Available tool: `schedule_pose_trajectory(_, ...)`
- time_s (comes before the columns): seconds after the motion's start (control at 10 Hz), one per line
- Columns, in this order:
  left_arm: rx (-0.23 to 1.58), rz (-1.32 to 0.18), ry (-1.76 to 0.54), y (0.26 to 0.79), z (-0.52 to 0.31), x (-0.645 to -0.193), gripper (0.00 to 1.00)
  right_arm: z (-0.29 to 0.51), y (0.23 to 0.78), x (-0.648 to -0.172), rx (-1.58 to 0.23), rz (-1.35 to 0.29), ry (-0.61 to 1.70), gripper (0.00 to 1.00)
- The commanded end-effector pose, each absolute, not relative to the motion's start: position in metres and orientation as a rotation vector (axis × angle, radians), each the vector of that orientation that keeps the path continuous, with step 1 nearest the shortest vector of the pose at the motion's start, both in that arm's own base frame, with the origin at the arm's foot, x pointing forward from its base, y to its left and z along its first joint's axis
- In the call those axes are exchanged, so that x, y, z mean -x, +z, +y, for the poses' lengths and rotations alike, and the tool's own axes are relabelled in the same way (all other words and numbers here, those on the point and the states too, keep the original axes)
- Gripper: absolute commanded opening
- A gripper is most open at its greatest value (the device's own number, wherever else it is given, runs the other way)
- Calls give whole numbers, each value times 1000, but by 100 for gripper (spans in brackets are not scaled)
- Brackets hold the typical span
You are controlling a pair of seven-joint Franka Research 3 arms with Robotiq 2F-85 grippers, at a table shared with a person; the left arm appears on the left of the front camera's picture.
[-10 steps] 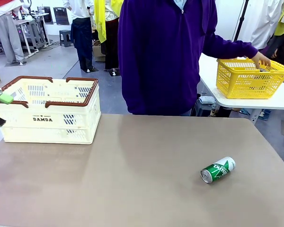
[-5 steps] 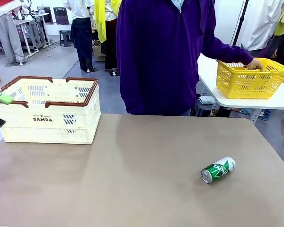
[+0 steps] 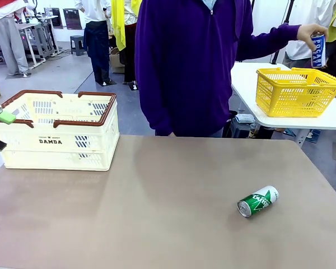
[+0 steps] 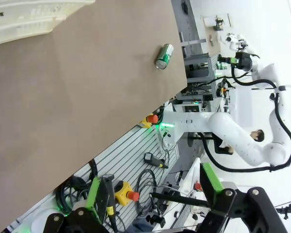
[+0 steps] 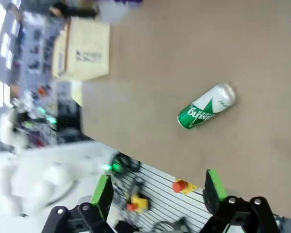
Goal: Place the drinks into the Shopping basket.
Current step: Pick up one drink and place it into the Shopping basket.
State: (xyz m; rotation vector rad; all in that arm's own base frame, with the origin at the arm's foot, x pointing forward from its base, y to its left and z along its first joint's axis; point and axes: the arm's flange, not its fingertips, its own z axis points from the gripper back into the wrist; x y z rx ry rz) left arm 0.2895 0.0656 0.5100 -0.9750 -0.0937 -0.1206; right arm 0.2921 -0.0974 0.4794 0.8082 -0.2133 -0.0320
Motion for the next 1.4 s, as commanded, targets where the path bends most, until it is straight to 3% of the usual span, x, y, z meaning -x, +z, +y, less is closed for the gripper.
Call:
schedule_pose_trajectory(0.0,991,-100,-109,511,65,-289,100,-40,470,-324,-456,-122,199,100)
schedule_pose_trajectory(0.2,991,-100,-109,511,65,-289,100,-43,477,-323,-435,-111,279,100)
schedule_pose_trajectory(0.3,991,-100,-109,511,65,-289,100,-88,496,-309,-625,-209,208,100)
schedule_pose_trajectory(0.6,991,-100,-109,511,65,-289,100,-163,509,-269,-644,-370,43,100)
schedule_pose_trajectory(0.8,991,-100,-109,511,65,-289,100,-133,499,-290,-644,-303,136,100)
schedule_pose_trajectory(1.3,991,-100,-109,511,65,-289,100,6,429,-372,-383,-114,383,100)
